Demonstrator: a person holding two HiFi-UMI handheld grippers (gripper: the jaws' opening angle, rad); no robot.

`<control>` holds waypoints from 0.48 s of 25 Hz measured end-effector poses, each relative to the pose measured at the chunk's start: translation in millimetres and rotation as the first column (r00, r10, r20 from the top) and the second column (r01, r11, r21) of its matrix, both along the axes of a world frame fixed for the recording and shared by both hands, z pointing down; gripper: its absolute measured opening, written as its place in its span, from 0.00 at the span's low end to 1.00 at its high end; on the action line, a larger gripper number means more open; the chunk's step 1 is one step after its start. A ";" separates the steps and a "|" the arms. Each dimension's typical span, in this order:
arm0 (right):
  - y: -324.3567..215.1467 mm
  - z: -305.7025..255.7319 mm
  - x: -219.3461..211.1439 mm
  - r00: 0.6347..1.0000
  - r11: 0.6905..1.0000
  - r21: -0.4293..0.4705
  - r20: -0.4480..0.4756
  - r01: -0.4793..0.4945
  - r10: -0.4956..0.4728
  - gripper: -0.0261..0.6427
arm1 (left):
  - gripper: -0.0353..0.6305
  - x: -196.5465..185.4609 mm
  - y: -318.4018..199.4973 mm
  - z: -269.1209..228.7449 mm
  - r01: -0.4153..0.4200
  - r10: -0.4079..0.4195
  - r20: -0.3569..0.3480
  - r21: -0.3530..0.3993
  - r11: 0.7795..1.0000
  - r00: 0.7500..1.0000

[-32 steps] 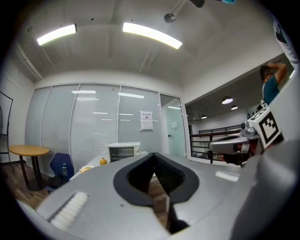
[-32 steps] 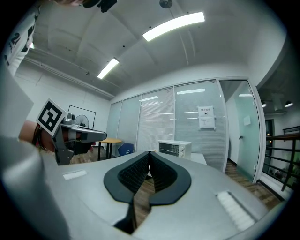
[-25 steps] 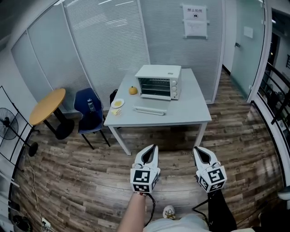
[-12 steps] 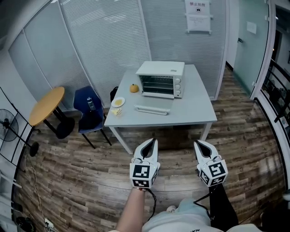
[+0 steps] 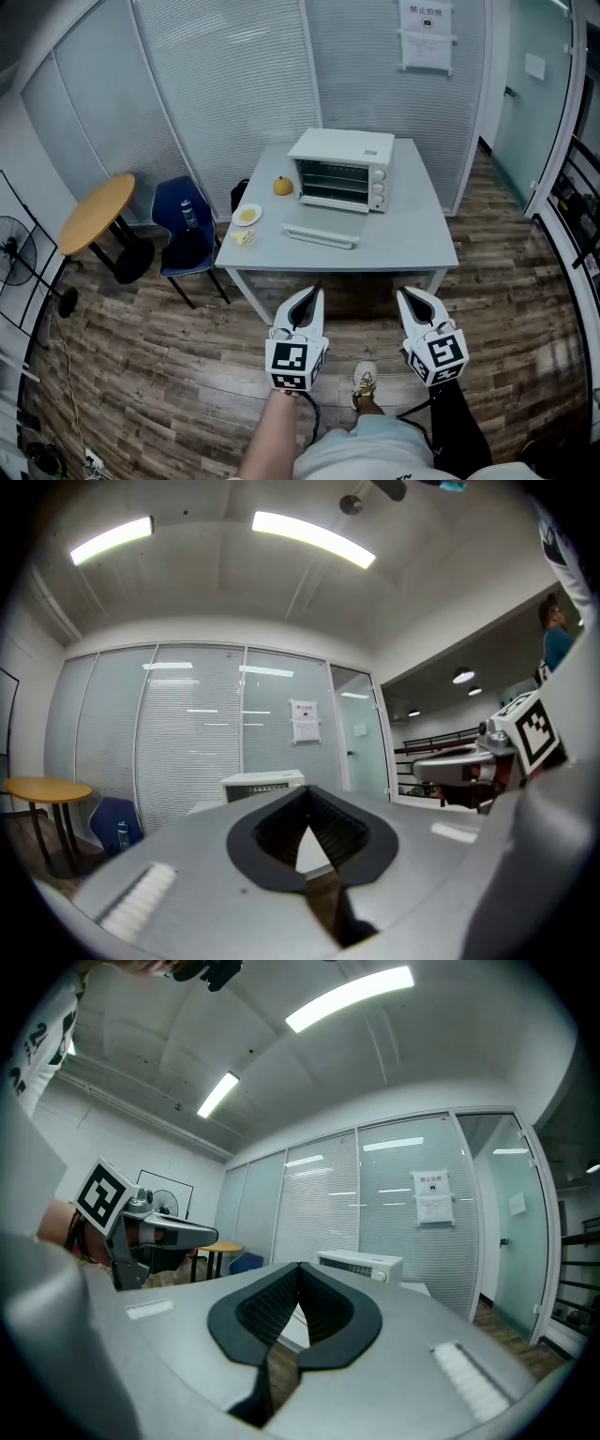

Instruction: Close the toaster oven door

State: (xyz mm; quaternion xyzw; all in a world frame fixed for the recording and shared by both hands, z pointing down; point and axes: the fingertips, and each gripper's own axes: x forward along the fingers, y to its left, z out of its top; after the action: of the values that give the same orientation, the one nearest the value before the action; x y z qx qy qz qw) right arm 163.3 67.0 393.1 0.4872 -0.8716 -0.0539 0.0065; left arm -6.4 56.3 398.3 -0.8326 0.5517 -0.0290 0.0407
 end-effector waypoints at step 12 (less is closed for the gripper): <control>-122.5 9.8 -12.0 0.999 1.000 -0.001 0.038 0.018 -0.018 0.04 | 0.13 -13.2 -108.5 8.0 0.037 -0.037 0.037 -0.002 0.999 0.999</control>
State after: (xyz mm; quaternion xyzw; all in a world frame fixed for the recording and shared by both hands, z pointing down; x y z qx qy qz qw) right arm 151.4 -55.5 402.9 0.4802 -0.8760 -0.0442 -0.0104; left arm -19.6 -52.2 406.2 -0.8215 0.5662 -0.0456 0.0492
